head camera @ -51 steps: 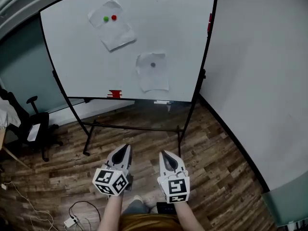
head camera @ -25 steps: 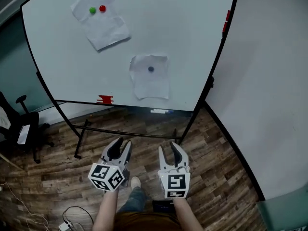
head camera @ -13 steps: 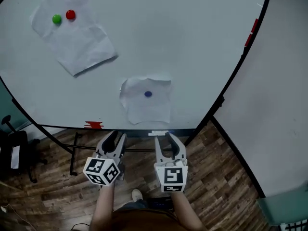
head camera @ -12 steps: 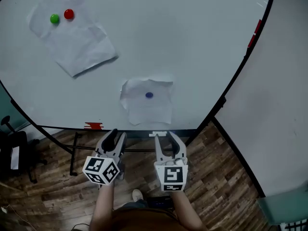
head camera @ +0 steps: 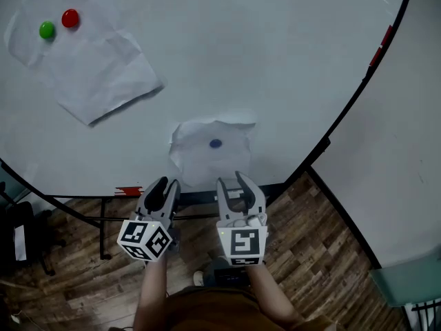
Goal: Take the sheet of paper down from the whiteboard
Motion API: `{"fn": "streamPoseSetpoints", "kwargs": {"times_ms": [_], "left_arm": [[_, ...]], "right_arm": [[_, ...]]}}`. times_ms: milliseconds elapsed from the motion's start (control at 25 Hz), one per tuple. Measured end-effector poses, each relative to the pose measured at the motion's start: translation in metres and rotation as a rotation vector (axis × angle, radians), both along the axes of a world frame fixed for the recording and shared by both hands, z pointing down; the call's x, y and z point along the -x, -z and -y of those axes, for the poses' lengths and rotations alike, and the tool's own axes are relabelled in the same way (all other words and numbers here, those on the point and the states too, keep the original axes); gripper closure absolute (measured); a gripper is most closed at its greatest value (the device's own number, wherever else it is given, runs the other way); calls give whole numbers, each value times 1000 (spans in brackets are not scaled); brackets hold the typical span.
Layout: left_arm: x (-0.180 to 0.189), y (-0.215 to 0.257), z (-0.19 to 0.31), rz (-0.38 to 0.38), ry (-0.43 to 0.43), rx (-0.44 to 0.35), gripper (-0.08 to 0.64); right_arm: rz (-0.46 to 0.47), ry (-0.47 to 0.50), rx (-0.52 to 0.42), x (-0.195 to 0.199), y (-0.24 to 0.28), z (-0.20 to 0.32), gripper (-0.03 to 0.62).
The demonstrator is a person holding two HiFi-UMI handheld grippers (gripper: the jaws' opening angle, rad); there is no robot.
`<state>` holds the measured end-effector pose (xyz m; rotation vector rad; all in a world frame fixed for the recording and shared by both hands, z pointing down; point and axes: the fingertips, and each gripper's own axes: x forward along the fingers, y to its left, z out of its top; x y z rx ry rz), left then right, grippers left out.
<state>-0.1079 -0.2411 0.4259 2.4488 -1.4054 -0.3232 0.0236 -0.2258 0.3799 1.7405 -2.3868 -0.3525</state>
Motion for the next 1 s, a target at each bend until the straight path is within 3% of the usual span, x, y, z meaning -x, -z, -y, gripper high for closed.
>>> {"fn": "streamPoseSetpoints", "kwargs": {"times_ms": [560, 1000], "left_arm": [[-6, 5, 37, 13, -28, -13, 446], [-11, 15, 51, 34, -68, -39, 446]], "right_arm": [[7, 42, -29, 14, 2, 34, 439], [-36, 26, -128, 24, 21, 63, 439]]}}
